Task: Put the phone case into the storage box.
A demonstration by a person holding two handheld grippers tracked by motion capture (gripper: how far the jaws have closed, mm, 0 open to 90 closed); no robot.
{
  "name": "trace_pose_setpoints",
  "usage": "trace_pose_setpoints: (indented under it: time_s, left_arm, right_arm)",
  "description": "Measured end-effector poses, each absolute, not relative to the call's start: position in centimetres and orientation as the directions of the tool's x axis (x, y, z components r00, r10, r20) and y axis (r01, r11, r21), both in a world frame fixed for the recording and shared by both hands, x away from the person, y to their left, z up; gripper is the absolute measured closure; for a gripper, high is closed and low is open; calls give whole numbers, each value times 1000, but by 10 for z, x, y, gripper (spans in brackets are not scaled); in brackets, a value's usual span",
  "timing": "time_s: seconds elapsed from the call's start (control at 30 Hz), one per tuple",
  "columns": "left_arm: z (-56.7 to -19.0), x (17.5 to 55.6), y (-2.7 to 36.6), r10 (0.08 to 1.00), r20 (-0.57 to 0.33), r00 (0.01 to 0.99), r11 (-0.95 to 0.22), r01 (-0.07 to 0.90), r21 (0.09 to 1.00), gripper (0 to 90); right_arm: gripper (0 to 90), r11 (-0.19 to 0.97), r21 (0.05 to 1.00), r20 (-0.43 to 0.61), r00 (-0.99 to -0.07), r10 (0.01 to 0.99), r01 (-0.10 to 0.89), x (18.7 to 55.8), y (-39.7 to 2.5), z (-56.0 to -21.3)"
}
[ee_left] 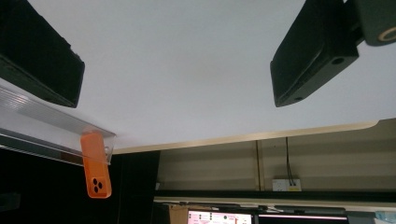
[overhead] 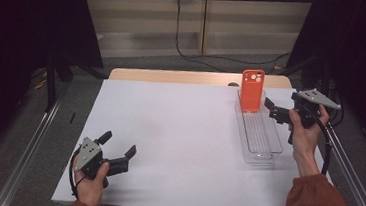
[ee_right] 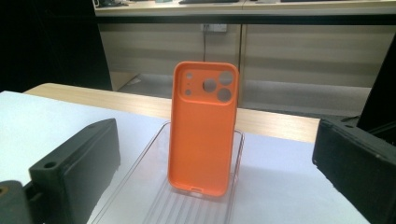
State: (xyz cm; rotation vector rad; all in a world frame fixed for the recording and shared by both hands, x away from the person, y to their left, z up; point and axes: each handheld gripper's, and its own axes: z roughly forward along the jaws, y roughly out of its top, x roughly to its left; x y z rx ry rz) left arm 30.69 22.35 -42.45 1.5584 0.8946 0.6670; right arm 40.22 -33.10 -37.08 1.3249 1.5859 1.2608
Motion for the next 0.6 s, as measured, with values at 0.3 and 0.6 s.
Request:
trace_pose_setpoints:
  time_s: [0.3,0.6]
  left_arm:
    - [-424,306,222,840,-67,539,-39,183,982,24]
    - [-424,305,223,839,-64,540,-46,188,981,21]
  right_arm:
    - [0,3,967,50,-199,979,256,382,-328,-378]
    - [0,9,968,46,-210,977,251,365,-326,-382]
